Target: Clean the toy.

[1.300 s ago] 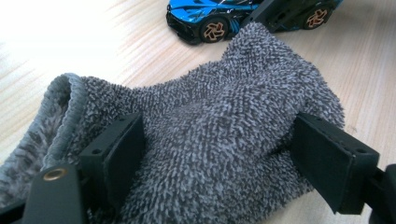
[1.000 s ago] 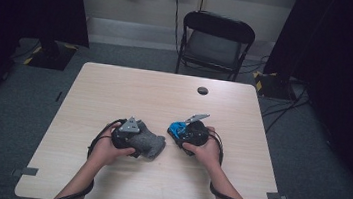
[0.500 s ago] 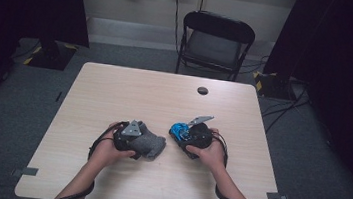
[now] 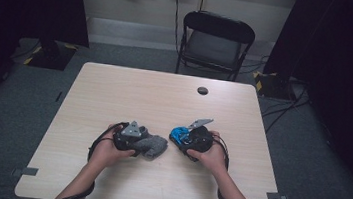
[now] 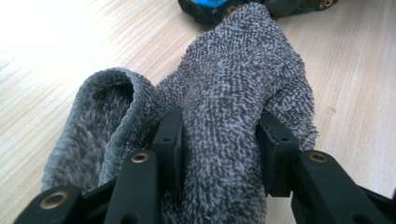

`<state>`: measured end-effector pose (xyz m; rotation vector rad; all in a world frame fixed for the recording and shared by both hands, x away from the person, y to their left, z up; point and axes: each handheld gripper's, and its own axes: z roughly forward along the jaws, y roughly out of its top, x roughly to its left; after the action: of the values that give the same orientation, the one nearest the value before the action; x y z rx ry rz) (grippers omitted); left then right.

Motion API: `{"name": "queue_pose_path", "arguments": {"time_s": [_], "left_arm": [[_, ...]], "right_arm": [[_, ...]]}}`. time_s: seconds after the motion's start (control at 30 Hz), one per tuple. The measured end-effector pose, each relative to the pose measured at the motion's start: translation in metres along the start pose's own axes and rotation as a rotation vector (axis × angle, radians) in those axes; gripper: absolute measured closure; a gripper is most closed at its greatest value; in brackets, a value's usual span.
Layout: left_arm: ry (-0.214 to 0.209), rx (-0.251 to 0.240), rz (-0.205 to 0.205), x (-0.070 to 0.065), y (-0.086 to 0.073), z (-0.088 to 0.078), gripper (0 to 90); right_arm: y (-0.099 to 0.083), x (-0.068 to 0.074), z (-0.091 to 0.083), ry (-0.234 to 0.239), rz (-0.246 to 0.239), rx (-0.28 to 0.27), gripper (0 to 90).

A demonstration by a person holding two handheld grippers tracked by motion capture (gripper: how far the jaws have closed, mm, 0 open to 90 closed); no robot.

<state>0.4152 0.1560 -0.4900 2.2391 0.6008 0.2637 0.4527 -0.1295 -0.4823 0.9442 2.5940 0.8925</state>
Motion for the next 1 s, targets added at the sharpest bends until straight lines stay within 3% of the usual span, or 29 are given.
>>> {"name": "queue_pose_path", "arguments": {"time_s": [0.2,0.27,0.37,0.5,0.7,0.8,0.83,0.93,1.0], "left_arm": [[-0.001,0.006,-0.004,0.000,0.001,-0.001,56.0],[0.002,-0.006,-0.010,0.001,0.003,-0.001,48.2],[0.019,-0.023,0.008,0.001,0.009,-0.006,36.5],[0.026,-0.064,0.071,0.001,0.021,-0.015,27.7],[-0.034,0.004,0.134,0.005,0.018,-0.001,24.2],[-0.070,0.021,0.075,0.009,0.011,0.008,24.1],[-0.081,0.018,0.080,0.010,0.009,0.009,26.6],[-0.091,0.008,0.038,0.012,0.006,0.011,25.5],[-0.091,0.004,0.031,0.011,0.004,0.011,26.6]], "right_arm": [[-0.002,0.000,0.001,0.007,-0.023,0.012,25.5],[-0.001,0.001,0.000,-0.002,-0.051,0.030,25.0],[-0.001,0.001,0.000,-0.001,-0.055,0.036,24.9],[-0.004,-0.002,0.000,0.019,-0.029,0.033,25.3],[-0.007,-0.005,-0.002,0.036,-0.015,0.047,23.2],[-0.008,-0.004,-0.003,0.029,-0.003,0.055,23.0],[-0.007,-0.004,-0.003,0.030,-0.003,0.059,23.1],[-0.007,-0.004,-0.004,0.035,-0.011,0.070,23.2],[-0.007,-0.004,-0.004,0.034,-0.011,0.075,23.2]]}}
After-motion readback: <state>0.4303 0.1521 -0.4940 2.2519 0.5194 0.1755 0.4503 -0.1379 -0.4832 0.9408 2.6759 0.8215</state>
